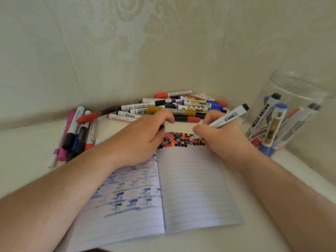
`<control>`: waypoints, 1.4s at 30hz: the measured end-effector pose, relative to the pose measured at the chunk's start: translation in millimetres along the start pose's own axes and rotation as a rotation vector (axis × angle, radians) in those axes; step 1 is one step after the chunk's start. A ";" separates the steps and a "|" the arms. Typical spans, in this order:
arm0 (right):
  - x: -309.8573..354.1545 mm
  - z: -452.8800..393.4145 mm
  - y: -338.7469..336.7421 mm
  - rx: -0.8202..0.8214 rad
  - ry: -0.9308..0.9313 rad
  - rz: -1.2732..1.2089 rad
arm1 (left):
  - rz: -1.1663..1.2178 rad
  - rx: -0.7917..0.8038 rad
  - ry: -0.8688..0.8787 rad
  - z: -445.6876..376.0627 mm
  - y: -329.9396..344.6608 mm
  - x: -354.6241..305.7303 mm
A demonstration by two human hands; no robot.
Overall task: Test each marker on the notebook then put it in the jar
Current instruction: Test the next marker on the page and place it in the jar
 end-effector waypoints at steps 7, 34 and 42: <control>17.8 7.7 5.1 0.176 0.070 -0.599 | 0.251 -0.149 -0.140 -4.7 -10.3 9.0; 14.2 2.4 4.0 0.048 0.159 -0.630 | 0.293 -0.182 -0.086 -2.3 -15.7 5.7; 8.6 -2.3 0.3 -0.109 0.112 -0.568 | 0.352 -0.075 -0.056 -2.3 -5.5 -4.7</control>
Point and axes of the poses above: each hand's wrist, its own z-axis away from the middle knuckle, its own y-axis out of the palm, x = y × z, the point moved 6 cm from there along -z, towards the middle knuckle, and after that the axes turned 11 degrees about -x, right-handed, at the moved point
